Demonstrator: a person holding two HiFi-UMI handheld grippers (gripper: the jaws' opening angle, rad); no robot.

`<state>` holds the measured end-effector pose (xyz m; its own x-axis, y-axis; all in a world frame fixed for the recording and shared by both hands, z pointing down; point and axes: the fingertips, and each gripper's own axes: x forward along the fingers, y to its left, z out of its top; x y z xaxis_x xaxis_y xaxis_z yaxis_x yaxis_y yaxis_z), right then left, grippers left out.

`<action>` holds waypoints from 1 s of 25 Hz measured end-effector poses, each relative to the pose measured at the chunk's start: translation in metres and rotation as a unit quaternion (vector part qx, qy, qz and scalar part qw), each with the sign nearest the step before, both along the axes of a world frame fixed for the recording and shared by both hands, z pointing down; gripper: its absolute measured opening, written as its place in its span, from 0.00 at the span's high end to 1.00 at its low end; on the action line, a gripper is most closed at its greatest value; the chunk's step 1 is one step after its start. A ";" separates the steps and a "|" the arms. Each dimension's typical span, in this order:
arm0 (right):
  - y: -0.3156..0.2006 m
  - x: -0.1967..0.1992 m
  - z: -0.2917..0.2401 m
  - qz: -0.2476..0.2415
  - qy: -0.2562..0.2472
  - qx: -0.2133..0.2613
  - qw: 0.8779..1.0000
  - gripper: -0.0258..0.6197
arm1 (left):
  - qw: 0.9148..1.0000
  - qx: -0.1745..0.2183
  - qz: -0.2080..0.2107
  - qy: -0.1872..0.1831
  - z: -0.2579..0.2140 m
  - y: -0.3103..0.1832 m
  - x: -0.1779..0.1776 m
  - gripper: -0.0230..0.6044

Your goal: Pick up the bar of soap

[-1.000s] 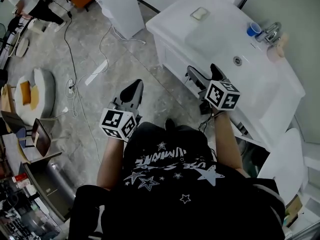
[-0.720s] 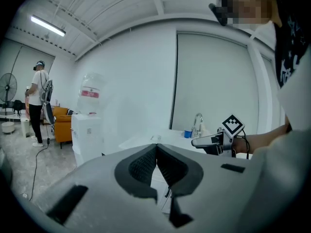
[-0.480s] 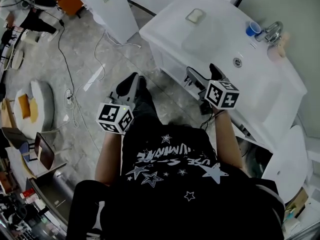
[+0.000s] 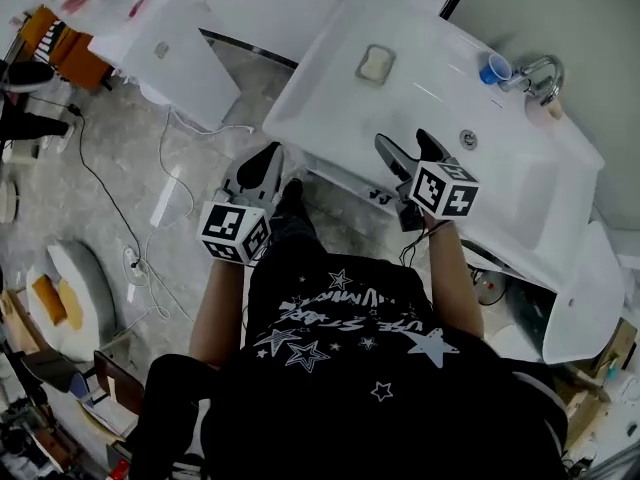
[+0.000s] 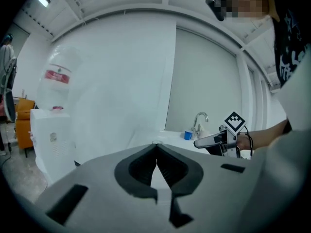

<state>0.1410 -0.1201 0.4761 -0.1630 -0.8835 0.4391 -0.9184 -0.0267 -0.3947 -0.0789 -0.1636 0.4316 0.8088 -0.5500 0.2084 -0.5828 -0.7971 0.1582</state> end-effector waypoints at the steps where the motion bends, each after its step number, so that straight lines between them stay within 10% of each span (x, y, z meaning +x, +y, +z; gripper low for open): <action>1: -0.009 0.000 -0.001 0.010 -0.003 -0.001 1.000 0.29 | 1.000 -0.003 0.014 0.002 0.000 -0.014 0.004 0.95; 25: -0.159 0.030 0.021 0.200 -0.023 -0.061 0.978 0.48 | 0.968 -0.031 0.250 -0.004 0.015 -0.211 0.092 0.95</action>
<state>0.1712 -0.2786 0.4967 0.1626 -0.8221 0.5457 -0.8068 -0.4291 -0.4061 0.0128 -0.3747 0.4465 0.9688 -0.0760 0.2360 -0.1276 -0.9689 0.2118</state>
